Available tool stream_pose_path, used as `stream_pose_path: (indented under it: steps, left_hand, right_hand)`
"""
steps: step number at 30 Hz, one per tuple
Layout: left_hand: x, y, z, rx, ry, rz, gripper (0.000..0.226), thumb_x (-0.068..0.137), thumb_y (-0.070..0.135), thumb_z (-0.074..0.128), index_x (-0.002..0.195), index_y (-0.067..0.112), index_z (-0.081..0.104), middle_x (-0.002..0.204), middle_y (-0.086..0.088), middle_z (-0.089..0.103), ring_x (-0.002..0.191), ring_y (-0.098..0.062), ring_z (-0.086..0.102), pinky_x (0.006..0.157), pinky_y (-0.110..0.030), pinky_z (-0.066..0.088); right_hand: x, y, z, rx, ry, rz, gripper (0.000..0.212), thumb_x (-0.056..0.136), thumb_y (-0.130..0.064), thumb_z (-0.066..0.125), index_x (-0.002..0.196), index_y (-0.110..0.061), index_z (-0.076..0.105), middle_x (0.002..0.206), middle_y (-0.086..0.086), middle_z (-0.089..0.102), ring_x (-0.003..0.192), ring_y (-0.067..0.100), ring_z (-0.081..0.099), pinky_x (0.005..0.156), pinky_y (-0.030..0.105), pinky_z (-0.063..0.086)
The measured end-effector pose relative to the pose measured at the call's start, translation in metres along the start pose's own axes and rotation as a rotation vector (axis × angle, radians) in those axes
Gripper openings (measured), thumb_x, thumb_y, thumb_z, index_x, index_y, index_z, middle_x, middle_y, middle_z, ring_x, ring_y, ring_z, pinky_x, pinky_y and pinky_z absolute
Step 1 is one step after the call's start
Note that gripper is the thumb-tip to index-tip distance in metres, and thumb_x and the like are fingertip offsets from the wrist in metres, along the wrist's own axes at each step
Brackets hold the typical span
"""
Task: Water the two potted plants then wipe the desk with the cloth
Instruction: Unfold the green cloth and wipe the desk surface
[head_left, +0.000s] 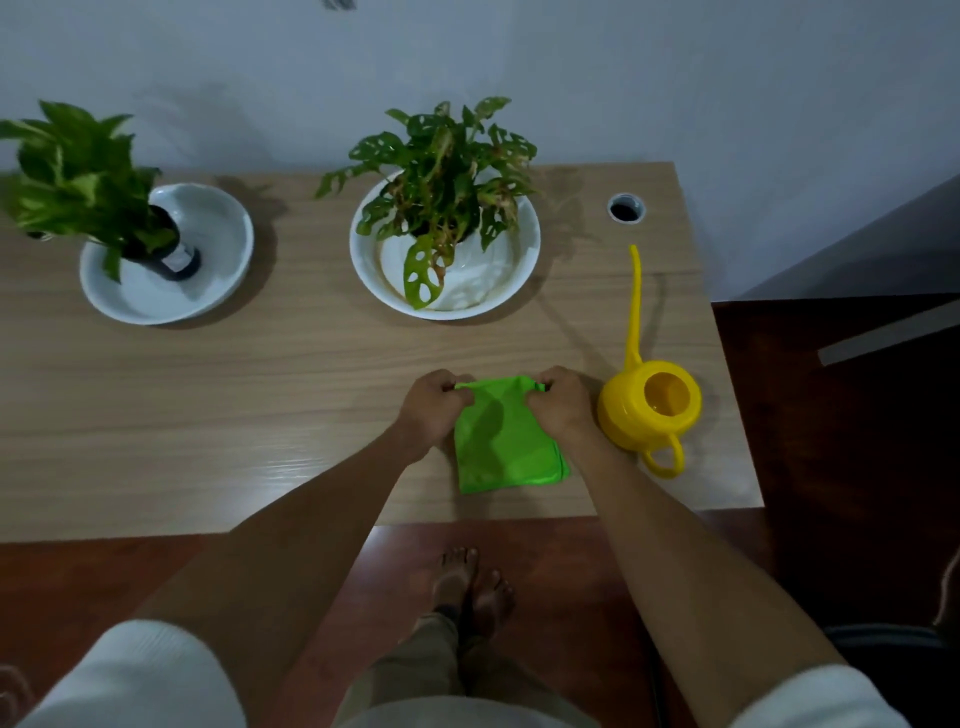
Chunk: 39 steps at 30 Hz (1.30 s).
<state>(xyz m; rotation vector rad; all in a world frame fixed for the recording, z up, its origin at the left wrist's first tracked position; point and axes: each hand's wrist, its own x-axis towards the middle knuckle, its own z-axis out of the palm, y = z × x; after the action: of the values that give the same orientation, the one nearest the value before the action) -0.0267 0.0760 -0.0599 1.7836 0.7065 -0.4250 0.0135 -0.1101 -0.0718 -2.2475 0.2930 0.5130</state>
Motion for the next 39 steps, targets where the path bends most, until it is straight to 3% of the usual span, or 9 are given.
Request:
stream_pose_path:
  steps: [3,7,13,19,23,30,34,37,39]
  left_hand:
    - [-0.01,0.004,-0.009,-0.227,-0.101,-0.063,0.024,0.095,0.002,0.06,0.076,0.017,0.056,0.067,0.006,0.063,0.061,-0.014,0.06,0.052,-0.022,0.046]
    - [-0.024,0.01,-0.027,-0.309,-0.123,-0.11,0.011,0.1,0.011,0.055,0.094,0.02,0.055,0.083,-0.005,0.064,0.075,-0.025,0.063,0.069,-0.034,0.051]
    - [-0.029,0.016,-0.08,-0.331,-0.118,-0.054,0.004,0.102,0.019,0.059,0.105,0.016,0.059,0.1,-0.009,0.075,0.089,-0.031,0.074,0.082,-0.045,0.059]
    - [-0.03,0.011,-0.147,-0.289,-0.072,0.052,0.007,0.107,0.028,0.054,0.103,0.024,0.051,0.082,-0.001,0.072,0.062,-0.019,0.073,0.055,-0.036,0.059]
    - [-0.025,0.004,-0.193,-0.243,-0.115,0.092,0.015,0.11,0.035,0.048,0.115,0.022,0.044,0.093,-0.006,0.067,0.073,-0.028,0.07,0.059,-0.042,0.061]
    - [0.009,-0.012,-0.258,-0.144,-0.126,0.07,0.026,0.109,0.038,0.047,0.117,0.015,0.038,0.102,-0.017,0.059,0.086,-0.032,0.064,0.071,-0.057,0.06]
    - [0.03,-0.023,-0.273,-0.099,-0.121,0.062,0.028,0.108,0.039,0.048,0.116,0.015,0.037,0.099,-0.019,0.055,0.084,-0.03,0.06,0.074,-0.061,0.056]
    - [0.046,-0.029,-0.275,-0.058,-0.098,0.086,0.022,0.108,0.039,0.049,0.107,0.021,0.037,0.095,-0.019,0.056,0.081,-0.028,0.059,0.073,-0.058,0.058]
    - [0.053,-0.034,-0.272,-0.09,-0.114,0.054,0.021,0.107,0.037,0.051,0.105,0.023,0.037,0.094,-0.018,0.056,0.079,-0.03,0.061,0.069,-0.063,0.061]
  right_hand:
    - [-0.005,-0.002,-0.002,0.12,-0.005,-0.014,0.005,0.086,-0.018,0.066,0.086,-0.015,0.063,0.079,0.006,0.067,0.083,0.028,0.065,0.067,0.034,0.047]
    - [-0.019,-0.015,-0.004,0.178,-0.037,-0.111,0.006,0.094,-0.021,0.059,0.095,-0.018,0.054,0.081,-0.003,0.057,0.082,0.021,0.057,0.069,0.033,0.04]
    - [-0.035,-0.066,0.0,0.244,-0.084,-0.17,0.013,0.094,-0.016,0.06,0.102,-0.007,0.065,0.101,0.015,0.068,0.097,0.032,0.065,0.084,0.045,0.051]
    - [-0.047,-0.123,0.037,0.265,-0.173,-0.297,0.018,0.1,-0.023,0.054,0.116,-0.018,0.057,0.112,0.01,0.065,0.106,0.028,0.062,0.096,0.053,0.051]
    - [-0.049,-0.154,0.077,0.253,-0.156,-0.315,0.017,0.104,-0.031,0.048,0.118,-0.022,0.051,0.11,0.007,0.063,0.106,0.028,0.062,0.096,0.055,0.051]
    - [-0.048,-0.192,0.14,0.177,-0.05,-0.277,0.025,0.104,-0.026,0.053,0.122,-0.009,0.054,0.112,0.006,0.062,0.104,0.023,0.059,0.086,0.037,0.046]
    - [-0.047,-0.2,0.164,0.192,-0.047,-0.118,0.026,0.094,-0.017,0.061,0.119,-0.013,0.056,0.11,0.009,0.07,0.096,0.024,0.068,0.087,0.044,0.057]
    - [-0.04,-0.198,0.174,0.201,-0.022,-0.096,0.037,0.09,-0.005,0.06,0.125,-0.017,0.054,0.111,0.004,0.071,0.083,0.007,0.065,0.07,0.027,0.056]
    - [-0.037,-0.194,0.176,0.188,0.017,-0.098,0.042,0.091,0.0,0.06,0.129,-0.015,0.053,0.109,-0.001,0.068,0.085,0.008,0.065,0.063,0.017,0.049]
